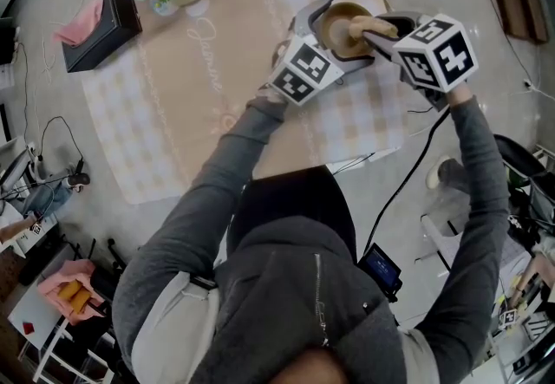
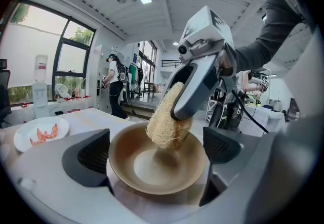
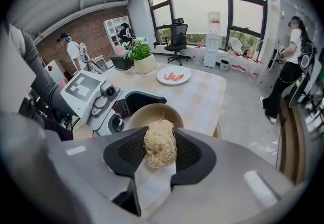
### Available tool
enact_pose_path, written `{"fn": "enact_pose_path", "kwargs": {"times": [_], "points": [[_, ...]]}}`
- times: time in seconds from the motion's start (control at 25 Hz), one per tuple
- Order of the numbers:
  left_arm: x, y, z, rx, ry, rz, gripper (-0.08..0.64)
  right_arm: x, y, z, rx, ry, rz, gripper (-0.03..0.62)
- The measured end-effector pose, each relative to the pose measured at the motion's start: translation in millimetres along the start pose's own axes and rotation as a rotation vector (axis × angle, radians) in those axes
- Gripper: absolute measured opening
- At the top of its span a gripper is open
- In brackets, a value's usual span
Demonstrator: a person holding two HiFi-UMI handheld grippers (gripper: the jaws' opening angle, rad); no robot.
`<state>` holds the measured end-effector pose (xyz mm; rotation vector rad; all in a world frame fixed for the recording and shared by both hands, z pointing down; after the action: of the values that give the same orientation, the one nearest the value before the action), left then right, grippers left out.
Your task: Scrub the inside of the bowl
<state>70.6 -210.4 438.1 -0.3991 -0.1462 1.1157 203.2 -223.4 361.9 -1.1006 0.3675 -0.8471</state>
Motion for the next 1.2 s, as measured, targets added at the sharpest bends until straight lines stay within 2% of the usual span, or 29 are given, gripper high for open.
{"fn": "enact_pose_path", "kwargs": {"times": [0.32,0.6,0.84,1.2], "points": [[0.6,-0.3,-0.1,-0.002,-0.002,0.002,0.571,2.2,-8.2,3.4,-0.076,-0.056,-0.061,0.135],[0.7,0.1,-0.7,-0.003,-0.003,0.000,0.571,-0.4,-15.6,-1.0,-0.155,-0.034,-0.113,0.132],[0.5,-0.1,-0.3,-0.004,-0.005,0.000,0.572,2.6,-24.5,-4.4,-0.193,-0.055,-0.154,0.128],[0.7,-0.3,-0.1,-0.006,-0.002,0.003,0.572,5.4,-36.1,-19.3,-0.331,-0.007,-0.237,0.123]]}}
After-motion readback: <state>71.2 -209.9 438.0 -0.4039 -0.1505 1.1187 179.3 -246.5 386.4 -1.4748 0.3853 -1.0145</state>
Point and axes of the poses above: the fingertips, and each gripper's own axes: y backward along the fingers, x to its right, z out of its underside, the point moved 10 cm from there along y, backward along the fingers, and after that the axes turned 4 degrees about -x, right-handed, at the moved point
